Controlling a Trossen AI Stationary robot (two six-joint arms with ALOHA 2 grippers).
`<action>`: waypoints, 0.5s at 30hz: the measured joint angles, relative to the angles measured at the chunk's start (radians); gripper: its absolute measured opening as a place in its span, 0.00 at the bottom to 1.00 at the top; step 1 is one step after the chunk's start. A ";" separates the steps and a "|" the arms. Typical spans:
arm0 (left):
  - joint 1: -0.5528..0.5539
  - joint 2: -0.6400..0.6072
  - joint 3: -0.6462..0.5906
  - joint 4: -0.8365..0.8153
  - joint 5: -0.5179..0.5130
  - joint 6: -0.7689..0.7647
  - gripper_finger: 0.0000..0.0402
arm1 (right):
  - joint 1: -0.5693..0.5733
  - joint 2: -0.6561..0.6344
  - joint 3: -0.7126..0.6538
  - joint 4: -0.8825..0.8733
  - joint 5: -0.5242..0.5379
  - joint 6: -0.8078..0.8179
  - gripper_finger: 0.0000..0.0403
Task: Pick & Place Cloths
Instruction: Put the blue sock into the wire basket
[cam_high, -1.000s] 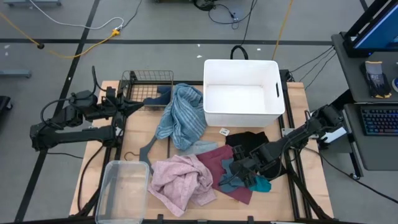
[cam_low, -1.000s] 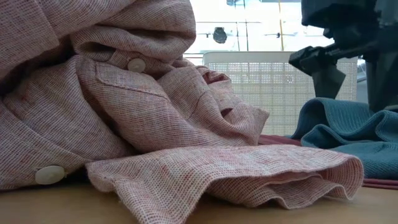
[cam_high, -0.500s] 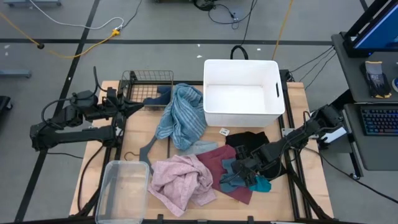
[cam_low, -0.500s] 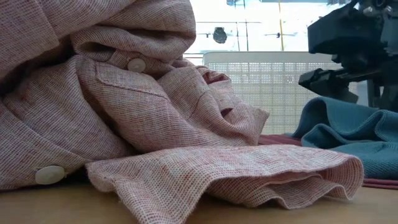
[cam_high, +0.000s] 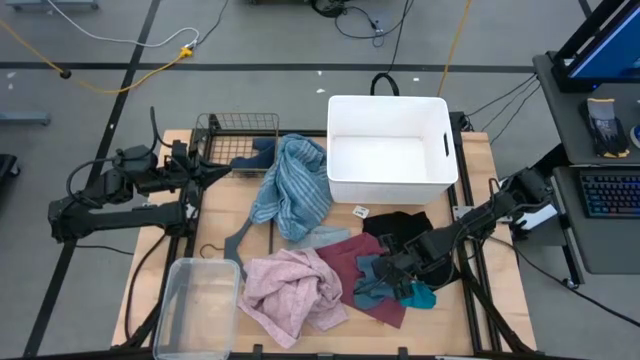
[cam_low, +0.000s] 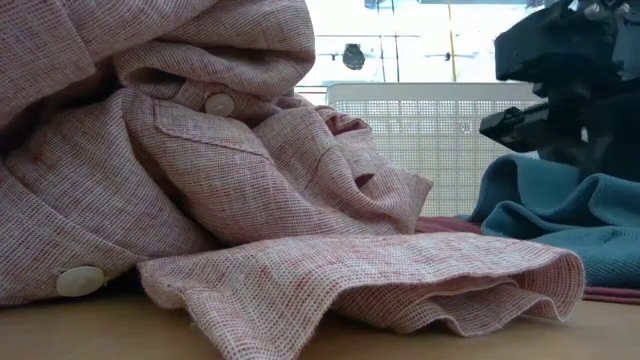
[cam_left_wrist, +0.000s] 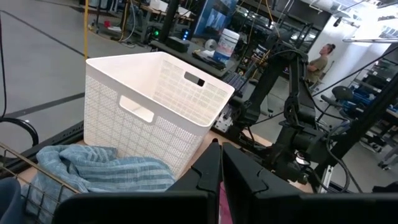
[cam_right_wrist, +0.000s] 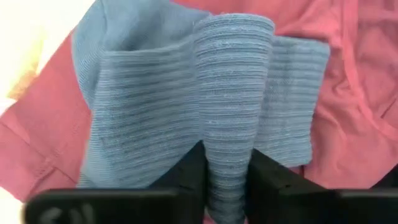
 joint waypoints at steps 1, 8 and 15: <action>0.000 0.000 0.000 0.000 0.000 -0.001 0.04 | 0.000 -0.009 0.002 -0.003 0.000 0.002 0.09; 0.000 0.000 0.000 0.001 0.000 -0.007 0.04 | 0.000 -0.118 0.052 -0.010 0.002 0.002 0.04; 0.000 0.000 0.000 0.002 0.000 -0.038 0.04 | -0.037 -0.277 0.114 0.034 0.007 0.003 0.02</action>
